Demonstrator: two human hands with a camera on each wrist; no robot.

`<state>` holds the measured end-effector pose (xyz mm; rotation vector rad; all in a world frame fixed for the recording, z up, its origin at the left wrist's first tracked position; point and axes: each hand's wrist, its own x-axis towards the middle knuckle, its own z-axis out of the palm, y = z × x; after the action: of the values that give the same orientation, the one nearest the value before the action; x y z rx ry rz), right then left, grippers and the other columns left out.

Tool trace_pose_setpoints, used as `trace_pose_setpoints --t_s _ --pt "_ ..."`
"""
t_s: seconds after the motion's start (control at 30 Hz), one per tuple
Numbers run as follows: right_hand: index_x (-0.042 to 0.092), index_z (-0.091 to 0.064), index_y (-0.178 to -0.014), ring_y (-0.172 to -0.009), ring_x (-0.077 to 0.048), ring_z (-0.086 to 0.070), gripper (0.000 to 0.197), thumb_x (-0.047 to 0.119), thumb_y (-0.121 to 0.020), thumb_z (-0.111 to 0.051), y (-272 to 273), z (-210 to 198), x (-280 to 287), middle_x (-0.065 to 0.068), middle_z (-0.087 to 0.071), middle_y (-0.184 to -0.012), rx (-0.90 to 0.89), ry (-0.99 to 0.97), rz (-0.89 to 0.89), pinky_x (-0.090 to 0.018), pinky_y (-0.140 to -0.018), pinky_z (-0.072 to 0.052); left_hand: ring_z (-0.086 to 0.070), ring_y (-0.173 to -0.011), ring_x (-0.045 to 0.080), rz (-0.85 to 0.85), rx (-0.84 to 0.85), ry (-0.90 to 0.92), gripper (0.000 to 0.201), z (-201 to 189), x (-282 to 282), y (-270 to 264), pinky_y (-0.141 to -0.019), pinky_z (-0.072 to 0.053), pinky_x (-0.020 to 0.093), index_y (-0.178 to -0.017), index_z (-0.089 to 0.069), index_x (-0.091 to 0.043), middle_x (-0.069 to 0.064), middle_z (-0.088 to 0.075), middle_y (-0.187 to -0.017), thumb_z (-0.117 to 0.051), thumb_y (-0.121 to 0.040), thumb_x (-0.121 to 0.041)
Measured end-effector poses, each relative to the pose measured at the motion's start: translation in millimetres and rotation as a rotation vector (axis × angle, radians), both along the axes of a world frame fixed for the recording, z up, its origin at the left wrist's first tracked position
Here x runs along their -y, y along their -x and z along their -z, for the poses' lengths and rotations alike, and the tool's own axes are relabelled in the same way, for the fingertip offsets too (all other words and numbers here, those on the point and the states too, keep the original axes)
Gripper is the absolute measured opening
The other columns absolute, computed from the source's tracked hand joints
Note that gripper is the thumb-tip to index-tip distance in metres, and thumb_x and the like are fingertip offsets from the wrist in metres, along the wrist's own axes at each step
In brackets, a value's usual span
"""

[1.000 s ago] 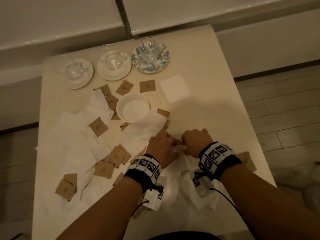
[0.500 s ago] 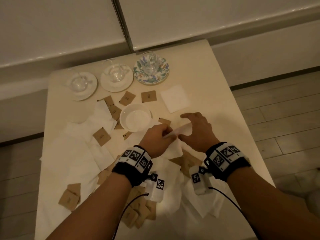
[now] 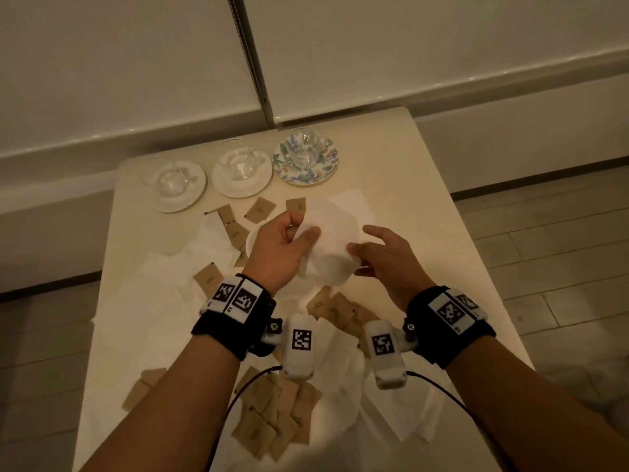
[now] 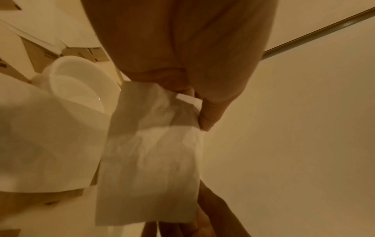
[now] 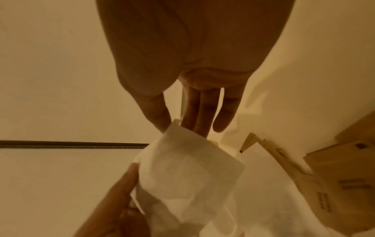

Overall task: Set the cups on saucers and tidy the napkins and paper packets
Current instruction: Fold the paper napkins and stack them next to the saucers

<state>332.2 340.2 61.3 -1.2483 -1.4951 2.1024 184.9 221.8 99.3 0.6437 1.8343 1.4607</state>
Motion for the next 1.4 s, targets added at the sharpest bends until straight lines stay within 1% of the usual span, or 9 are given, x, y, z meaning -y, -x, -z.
trace_pose_setpoints --t_s 0.13,0.3,0.5,0.67,0.8,0.9,0.97,1.23,1.4 --pt "0.018 -0.050 -0.128 -0.080 -0.017 -0.070 0.049 0.010 -0.085 -0.072 -1 -16 -1 -0.010 -0.071 -0.087 -0.094 -0.046 -0.003 -0.031 -0.073 -0.057 -0.072 -0.078 0.017 -0.029 -0.002 0.001 0.008 -3 6 7 -0.067 -0.058 0.032 -0.097 -0.063 -0.016 0.002 -0.076 -0.084 -0.064 -0.093 -0.010" --pt "0.014 -0.054 -0.124 -0.081 -0.019 -0.067 0.043 0.005 -0.085 -0.071 2 -30 3 -0.013 -0.066 -0.086 -0.103 -0.120 -0.046 -0.030 -0.072 -0.058 -0.072 -0.085 0.019 0.008 0.033 -0.006 0.017 -7 11 11 -0.072 -0.059 0.034 -0.101 -0.062 -0.013 0.002 -0.076 -0.090 -0.065 -0.090 0.000" --pt "0.011 -0.067 -0.104 -0.077 -0.015 -0.069 0.026 -0.003 -0.082 -0.070 -2 -37 6 -0.005 -0.066 -0.097 -0.130 -0.221 -0.044 -0.038 -0.079 -0.060 -0.072 -0.086 0.023 -0.008 0.039 -0.028 0.025 -15 19 13 -0.075 -0.057 0.035 -0.104 -0.060 -0.015 0.004 -0.076 -0.091 -0.068 -0.086 0.001" --pt "0.010 -0.069 -0.099 -0.077 -0.014 -0.068 0.023 -0.002 -0.080 -0.073 -6 -40 3 0.008 -0.069 -0.077 -0.181 -0.234 -0.001 -0.036 -0.082 -0.059 -0.065 -0.067 0.006 0.029 -0.072 -0.070 0.053 -23 23 13 -0.065 -0.051 0.018 -0.123 -0.052 -0.029 -0.010 -0.070 -0.069 -0.072 -0.084 0.000" --pt "0.014 -0.070 -0.100 -0.078 -0.019 -0.067 0.032 -0.005 -0.075 -0.077 -5 -45 1 -0.004 -0.072 -0.087 -0.166 -0.245 -0.040 -0.032 -0.079 -0.059 -0.057 -0.069 0.001 0.083 -0.175 -0.026 0.034 -29 22 14 -0.070 -0.051 0.016 -0.099 -0.070 -0.022 -0.013 -0.069 -0.077 -0.079 -0.076 0.000" --pt "0.015 -0.069 -0.102 -0.074 -0.014 -0.067 0.038 -0.008 -0.073 -0.077 -4 -48 -1 -0.003 -0.070 -0.091 -0.158 -0.263 -0.059 -0.029 -0.077 -0.059 -0.059 -0.078 0.016 0.065 -0.219 0.015 0.028 -31 22 15 -0.081 -0.056 0.029 -0.094 -0.073 -0.020 0.015 -0.069 -0.096 -0.082 -0.074 -0.004" --pt "0.016 -0.068 -0.104 -0.072 -0.014 -0.066 0.043 -0.010 -0.072 -0.077 -4 -50 -2 -0.003 -0.068 -0.092 -0.154 -0.277 -0.063 -0.031 -0.077 -0.060 -0.060 -0.078 0.019 0.058 -0.243 0.034 0.026 -31 21 17 -0.083 -0.056 0.033 -0.095 -0.074 -0.017 0.019 -0.068 -0.097 -0.082 -0.074 -0.005" --pt "0.014 -0.070 -0.101 -0.075 -0.015 -0.060 0.037 -0.007 -0.072 -0.078 -6 -51 -6 -0.004 -0.061 -0.085 -0.132 -0.282 -0.077 -0.031 -0.084 -0.057 -0.051 -0.063 0.004 0.085 -0.407 0.096 0.014 -30 22 22 -0.068 -0.044 0.018 -0.086 -0.075 -0.024 -0.006 -0.062 -0.076 -0.081 -0.077 -0.014" --pt "0.018 -0.070 -0.101 -0.075 -0.012 -0.054 0.033 0.003 -0.074 -0.081 -7 -52 -8 0.001 -0.058 -0.085 0.009 -0.430 -0.143 -0.024 -0.076 -0.051 -0.049 -0.096 0.001 0.109 -0.554 0.167 0.012 -31 20 22 -0.082 -0.035 0.008 -0.087 -0.073 -0.034 -0.010 -0.052 -0.102 -0.079 -0.080 -0.026"
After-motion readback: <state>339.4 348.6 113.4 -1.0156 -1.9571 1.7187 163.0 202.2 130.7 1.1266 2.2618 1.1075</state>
